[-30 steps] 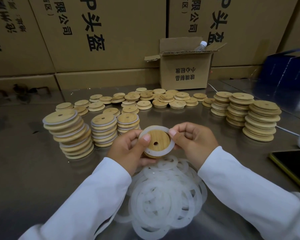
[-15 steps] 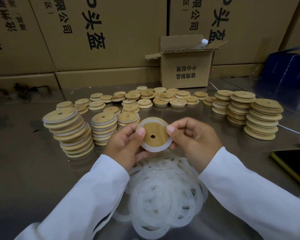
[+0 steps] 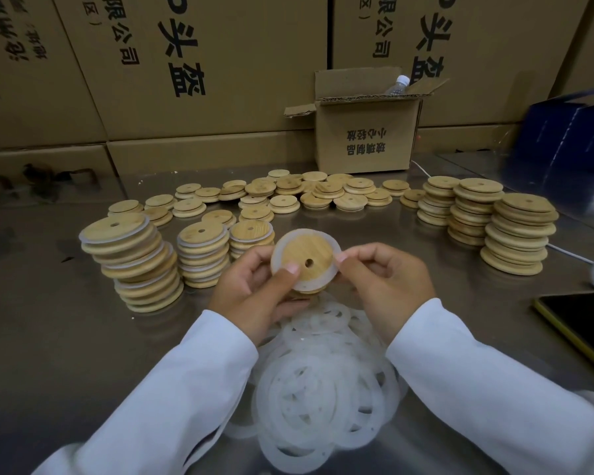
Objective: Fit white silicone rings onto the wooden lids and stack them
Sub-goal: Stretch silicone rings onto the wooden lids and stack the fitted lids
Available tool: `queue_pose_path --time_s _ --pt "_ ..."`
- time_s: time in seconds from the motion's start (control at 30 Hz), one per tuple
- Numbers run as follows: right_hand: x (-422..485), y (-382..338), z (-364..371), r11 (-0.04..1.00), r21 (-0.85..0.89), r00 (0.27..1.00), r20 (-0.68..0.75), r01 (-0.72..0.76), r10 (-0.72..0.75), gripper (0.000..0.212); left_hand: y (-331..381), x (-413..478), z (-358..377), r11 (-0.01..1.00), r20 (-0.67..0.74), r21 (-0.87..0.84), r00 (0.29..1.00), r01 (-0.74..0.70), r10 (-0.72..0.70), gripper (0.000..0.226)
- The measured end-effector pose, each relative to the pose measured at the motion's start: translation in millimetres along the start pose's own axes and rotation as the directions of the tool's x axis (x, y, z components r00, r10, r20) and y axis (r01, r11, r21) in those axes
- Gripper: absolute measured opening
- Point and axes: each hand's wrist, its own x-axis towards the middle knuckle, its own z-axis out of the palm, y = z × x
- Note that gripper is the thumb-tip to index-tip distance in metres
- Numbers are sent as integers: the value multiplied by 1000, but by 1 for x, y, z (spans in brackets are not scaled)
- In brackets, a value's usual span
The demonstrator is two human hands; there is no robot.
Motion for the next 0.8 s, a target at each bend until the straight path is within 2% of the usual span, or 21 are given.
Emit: queue_pose_path --time_s 0.13,0.23,0.33,0.53,0.6,0.8 --pt "3 2 -3 983 -155 995 29 94 -91 12 -2 0 -1 993 33 113 999 19 -23 21" --pt "3 2 -4 920 -328 975 128 216 -183 17 -4 0 -1 989 15 147 999 32 -34 13" --pt "1 1 -5 870 -403 955 201 284 -219 20 -3 0 -1 980 -19 199 1000 -17 21 14" --pt "4 -1 -6 880 -383 952 222 282 -209 19 6 -3 -3 954 7 275 993 -117 120 16" --pt "4 -1 -7 888 -366 953 221 277 -206 18 8 -3 -3 952 14 280 992 -124 125 24" --pt "3 -5 -8 900 -323 948 223 292 -228 19 5 1 -7 983 -25 172 997 -66 72 34"
